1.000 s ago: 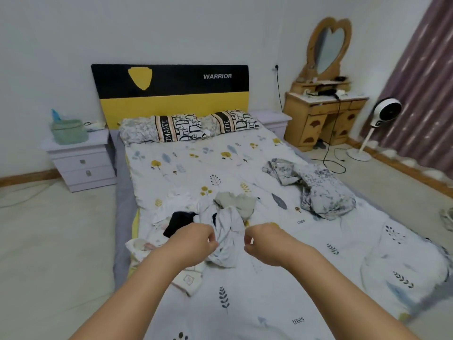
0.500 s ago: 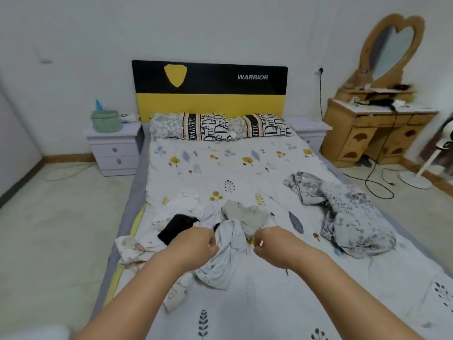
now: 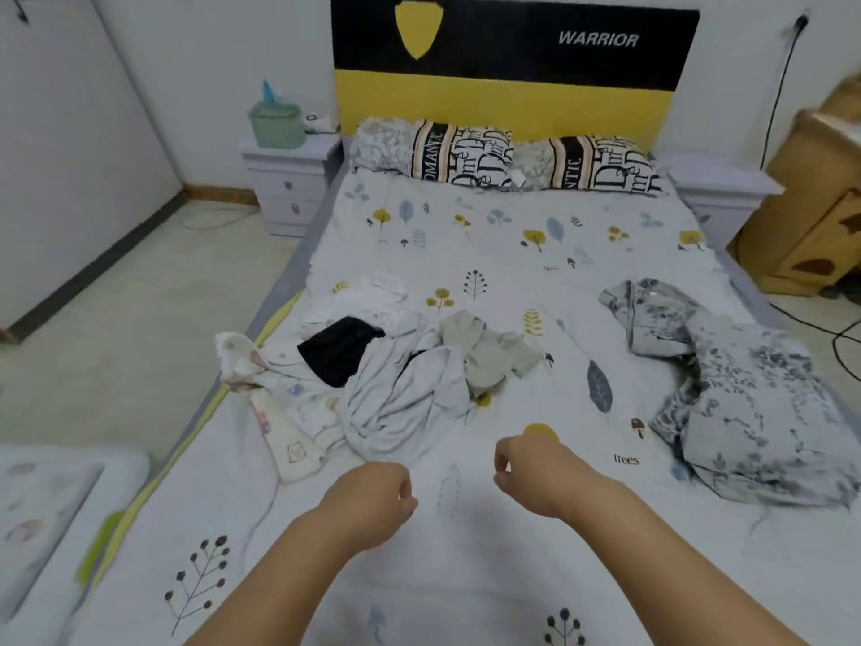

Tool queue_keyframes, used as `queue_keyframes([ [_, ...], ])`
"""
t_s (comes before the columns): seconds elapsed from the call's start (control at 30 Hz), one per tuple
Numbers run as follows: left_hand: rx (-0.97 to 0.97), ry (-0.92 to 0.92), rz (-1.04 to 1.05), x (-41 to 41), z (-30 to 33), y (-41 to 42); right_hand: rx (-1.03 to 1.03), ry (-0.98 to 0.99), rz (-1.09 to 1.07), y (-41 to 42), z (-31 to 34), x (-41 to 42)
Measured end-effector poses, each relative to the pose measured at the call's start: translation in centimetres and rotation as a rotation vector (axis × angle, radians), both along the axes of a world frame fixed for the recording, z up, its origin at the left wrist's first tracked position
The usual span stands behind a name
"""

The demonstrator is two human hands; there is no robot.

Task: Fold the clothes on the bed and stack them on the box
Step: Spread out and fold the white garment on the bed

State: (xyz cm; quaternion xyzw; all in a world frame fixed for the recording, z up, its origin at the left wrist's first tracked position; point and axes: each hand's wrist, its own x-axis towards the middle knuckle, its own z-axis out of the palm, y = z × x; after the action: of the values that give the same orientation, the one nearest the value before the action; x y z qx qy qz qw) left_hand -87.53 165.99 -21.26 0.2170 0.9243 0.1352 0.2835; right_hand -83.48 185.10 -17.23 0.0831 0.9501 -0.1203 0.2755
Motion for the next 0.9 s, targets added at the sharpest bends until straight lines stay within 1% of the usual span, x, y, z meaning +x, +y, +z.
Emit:
queue_keyframes([
  [0.27,-0.030,0.050,-0.050,-0.8,-11.2,2.2,0.033,0.000,-0.084,1.8,-12.7,-0.3],
  [0.43,-0.036,0.132,-0.004,-1.7,-19.6,1.9,0.059,0.083,-0.115,1.3,-21.4,-0.8],
  [0.5,-0.047,0.208,0.004,-2.2,-22.6,1.6,0.064,0.146,-0.137,1.0,-24.6,-1.1],
  [0.6,-0.058,0.379,0.018,-2.9,-26.6,1.1,0.097,0.250,-0.164,0.3,-29.0,-1.4],
  [0.7,-0.073,0.524,0.019,-2.5,-30.7,0.8,0.196,0.402,-0.149,-0.3,-32.5,-1.1],
  [0.77,0.004,0.617,0.040,-1.8,-33.1,0.5,0.290,0.478,-0.147,-0.9,-34.6,-0.7],
  [0.83,0.065,0.742,0.045,-1.4,-35.2,0.3,0.337,0.652,-0.148,-1.4,-36.7,-0.3],
  [0.9,0.103,0.818,0.050,-1.3,-36.2,0.1,0.316,0.813,-0.157,-1.7,-38.6,0.1],
])
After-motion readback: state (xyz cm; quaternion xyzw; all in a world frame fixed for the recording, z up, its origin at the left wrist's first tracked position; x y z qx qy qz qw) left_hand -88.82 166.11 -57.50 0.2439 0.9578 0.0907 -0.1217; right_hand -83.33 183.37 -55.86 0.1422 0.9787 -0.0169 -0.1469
